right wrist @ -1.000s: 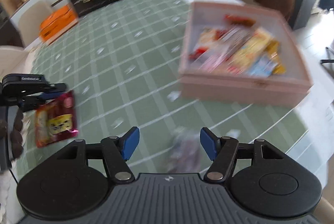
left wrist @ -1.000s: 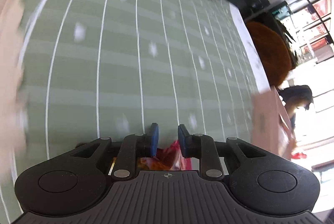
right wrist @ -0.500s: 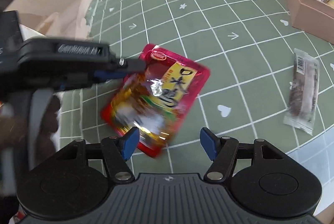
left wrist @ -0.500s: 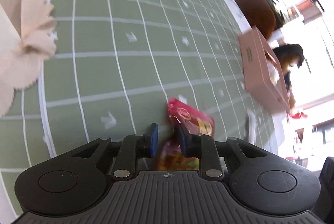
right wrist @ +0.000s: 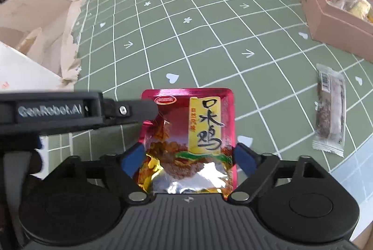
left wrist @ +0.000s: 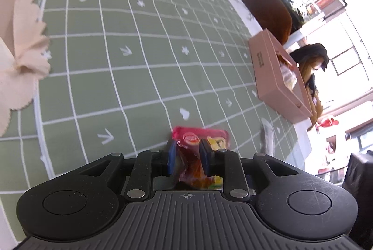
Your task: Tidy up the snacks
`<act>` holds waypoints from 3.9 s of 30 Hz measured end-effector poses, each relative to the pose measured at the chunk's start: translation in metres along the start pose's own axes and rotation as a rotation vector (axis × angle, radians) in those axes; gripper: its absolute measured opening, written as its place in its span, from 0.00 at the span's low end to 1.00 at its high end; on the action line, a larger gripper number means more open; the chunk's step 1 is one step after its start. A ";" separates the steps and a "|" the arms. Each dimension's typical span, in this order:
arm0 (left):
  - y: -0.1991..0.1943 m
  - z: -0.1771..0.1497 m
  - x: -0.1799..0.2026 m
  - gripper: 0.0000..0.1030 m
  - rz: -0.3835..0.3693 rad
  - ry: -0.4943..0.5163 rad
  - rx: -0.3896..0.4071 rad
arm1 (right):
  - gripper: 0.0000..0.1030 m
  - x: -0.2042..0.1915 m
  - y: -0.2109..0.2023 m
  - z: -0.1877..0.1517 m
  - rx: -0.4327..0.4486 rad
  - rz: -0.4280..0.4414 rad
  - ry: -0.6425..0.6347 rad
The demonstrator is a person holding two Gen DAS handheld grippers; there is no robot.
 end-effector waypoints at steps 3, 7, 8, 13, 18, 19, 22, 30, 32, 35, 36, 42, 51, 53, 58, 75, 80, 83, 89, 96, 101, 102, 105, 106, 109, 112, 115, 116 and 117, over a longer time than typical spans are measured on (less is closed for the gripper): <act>-0.009 0.008 -0.005 0.25 0.024 -0.022 0.035 | 0.96 -0.010 0.009 0.004 0.001 -0.074 -0.029; -0.017 0.012 -0.011 0.25 0.055 -0.025 0.060 | 0.99 -0.012 0.017 0.009 0.002 -0.156 -0.062; -0.017 0.011 -0.011 0.25 0.056 -0.024 0.055 | 1.00 -0.010 0.017 0.010 0.004 -0.152 -0.056; -0.009 0.005 -0.013 0.25 0.050 -0.027 0.027 | 0.98 -0.001 0.016 0.021 0.002 -0.148 -0.068; -0.003 0.004 -0.013 0.25 0.041 -0.035 0.024 | 0.64 0.014 0.002 0.024 -0.012 -0.096 -0.088; -0.002 0.003 -0.013 0.25 0.041 -0.039 0.023 | 0.61 0.017 0.000 0.023 -0.021 -0.086 -0.088; 0.002 0.001 -0.011 0.25 0.046 -0.038 0.011 | 0.46 0.027 -0.005 0.019 -0.036 -0.056 -0.080; 0.018 -0.003 0.010 0.25 0.048 0.014 -0.038 | 0.37 0.055 -0.017 0.005 -0.035 -0.023 -0.030; 0.023 -0.001 0.018 0.25 0.043 0.031 -0.047 | 0.32 0.059 -0.021 0.000 -0.036 -0.021 -0.027; 0.035 0.001 0.032 0.25 0.044 0.061 -0.071 | 0.26 0.064 -0.034 -0.004 -0.004 -0.031 -0.048; 0.040 0.003 0.039 0.25 0.037 0.077 -0.085 | 0.26 0.066 -0.038 -0.005 0.011 -0.044 -0.057; 0.071 0.014 0.118 0.25 -0.059 0.259 -0.190 | 0.40 0.084 -0.040 -0.012 0.020 -0.026 -0.017; 0.144 -0.002 0.189 0.25 0.104 0.549 -0.284 | 0.60 0.123 -0.046 -0.040 0.035 -0.040 0.047; 0.151 -0.005 0.201 0.26 0.142 0.623 -0.248 | 0.64 0.133 -0.046 -0.046 0.039 -0.057 0.079; 0.162 -0.003 0.209 0.35 0.241 0.770 -0.198 | 0.67 0.144 -0.044 -0.050 0.069 -0.029 0.179; 0.111 0.030 0.128 0.32 0.203 0.514 -0.163 | 0.89 0.128 -0.031 -0.047 0.081 -0.140 0.092; 0.121 0.023 0.145 0.33 0.201 0.544 -0.181 | 0.90 0.123 -0.028 -0.050 0.082 -0.175 0.042; 0.128 0.018 0.154 0.36 0.210 0.574 -0.178 | 0.92 0.123 -0.028 -0.052 0.094 -0.176 0.044; 0.135 0.010 0.165 0.38 0.235 0.658 -0.168 | 0.99 0.126 -0.027 -0.056 0.119 -0.191 0.074; 0.113 0.004 0.138 0.35 0.187 0.640 -0.146 | 1.00 0.127 -0.026 -0.058 0.111 -0.187 0.070; 0.095 0.003 0.117 0.36 0.223 0.614 -0.123 | 1.00 0.128 -0.025 -0.055 0.087 -0.185 0.065; 0.092 0.003 0.114 0.35 0.215 0.603 -0.121 | 1.00 0.128 -0.025 -0.055 0.084 -0.183 0.057; 0.086 0.002 0.113 0.35 0.200 0.618 -0.109 | 0.92 0.134 -0.030 -0.052 0.067 -0.165 0.064; 0.086 0.000 0.113 0.35 0.206 0.633 -0.115 | 0.91 0.138 -0.034 -0.049 0.079 -0.168 0.083; 0.094 -0.010 0.120 0.42 0.230 0.707 -0.136 | 0.91 0.153 -0.057 -0.045 0.146 -0.183 0.110; 0.101 -0.015 0.129 0.48 0.262 0.779 -0.134 | 0.91 0.164 -0.070 -0.047 0.161 -0.216 0.119; 0.108 -0.013 0.136 0.49 0.276 0.797 -0.123 | 0.91 0.161 -0.067 -0.058 0.099 -0.144 0.143; 0.109 -0.012 0.137 0.49 0.274 0.799 -0.119 | 0.91 0.158 -0.064 -0.062 0.084 -0.115 0.163; 0.110 -0.011 0.138 0.47 0.273 0.798 -0.117 | 0.91 0.155 -0.060 -0.065 0.071 -0.090 0.184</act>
Point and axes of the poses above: each gripper's, at about its wrist camera, not at the fingertips, and y roughly the way its jaws point, x to its right, z to its top, the point moved 10 cm from there along y, roughly the way its jaws point, and after that the axes turned 10 degrees about -x, right-handed, at the moved point
